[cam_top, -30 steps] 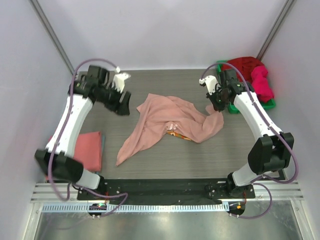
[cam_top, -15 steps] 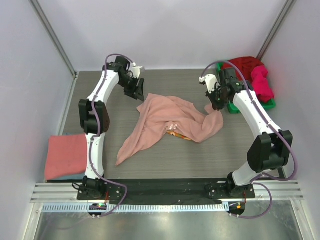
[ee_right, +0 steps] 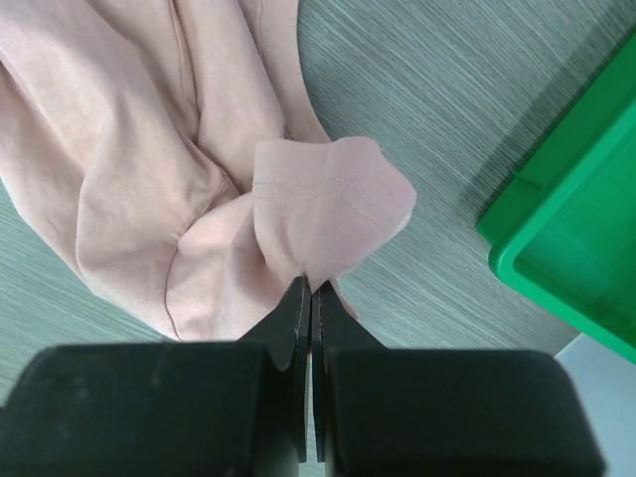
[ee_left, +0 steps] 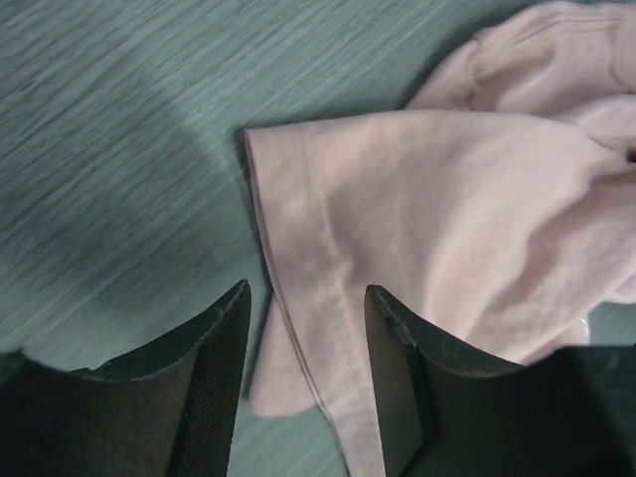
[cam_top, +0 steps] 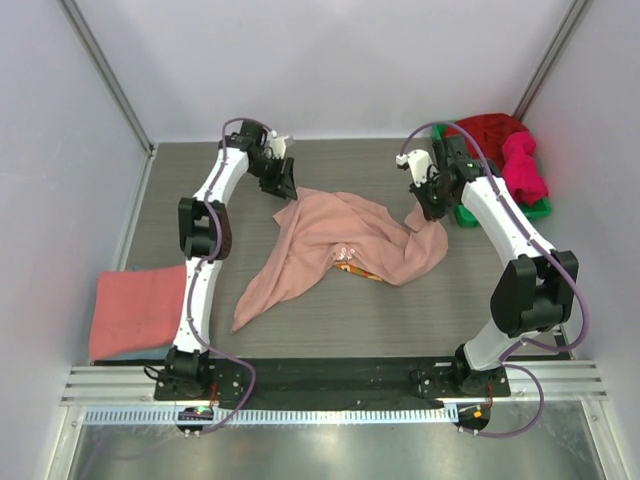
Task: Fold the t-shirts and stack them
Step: Flatten the tshirt out
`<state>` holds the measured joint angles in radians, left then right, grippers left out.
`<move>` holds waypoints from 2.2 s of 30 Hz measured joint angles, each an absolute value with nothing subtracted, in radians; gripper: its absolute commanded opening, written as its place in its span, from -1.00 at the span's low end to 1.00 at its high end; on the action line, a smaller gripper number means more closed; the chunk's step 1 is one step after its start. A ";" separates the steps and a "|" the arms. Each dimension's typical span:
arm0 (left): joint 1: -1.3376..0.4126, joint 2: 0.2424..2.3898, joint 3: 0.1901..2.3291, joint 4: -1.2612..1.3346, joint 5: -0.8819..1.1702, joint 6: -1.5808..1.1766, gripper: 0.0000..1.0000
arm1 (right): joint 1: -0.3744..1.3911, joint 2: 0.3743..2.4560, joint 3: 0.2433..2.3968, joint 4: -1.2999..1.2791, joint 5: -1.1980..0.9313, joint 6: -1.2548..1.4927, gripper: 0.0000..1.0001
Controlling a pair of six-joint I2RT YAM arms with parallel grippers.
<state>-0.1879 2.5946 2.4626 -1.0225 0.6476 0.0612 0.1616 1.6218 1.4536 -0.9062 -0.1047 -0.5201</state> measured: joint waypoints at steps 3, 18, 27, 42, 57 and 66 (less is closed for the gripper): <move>-0.189 2.652 2.489 -1.016 0.654 0.055 0.00 | 0.162 1.628 1.456 -0.908 -0.097 -0.521 -0.97; -0.207 2.774 2.629 -0.894 0.762 -0.040 -0.31 | 0.162 1.675 1.473 -0.942 -0.052 -0.521 -0.97; -0.201 2.789 2.640 -0.856 0.737 -0.085 -0.99 | 0.162 1.745 1.552 -0.953 -0.010 -0.516 -0.97; -0.030 2.083 2.500 -0.846 0.636 -0.066 -1.00 | 0.061 1.969 2.152 -0.830 0.091 -0.467 -0.98; -0.051 1.614 2.331 -0.873 0.453 0.051 -1.00 | 0.070 1.543 1.996 -0.575 -0.049 -0.472 -0.97; -0.047 1.378 2.299 -0.890 0.375 0.065 -1.00 | 0.070 1.209 1.922 -0.490 -0.096 -0.500 -0.97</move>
<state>-0.0471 1.3781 2.2993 -0.8902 0.3752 0.0647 0.0700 1.2095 1.9217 -0.4904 -0.0959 -0.4999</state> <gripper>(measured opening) 0.003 0.029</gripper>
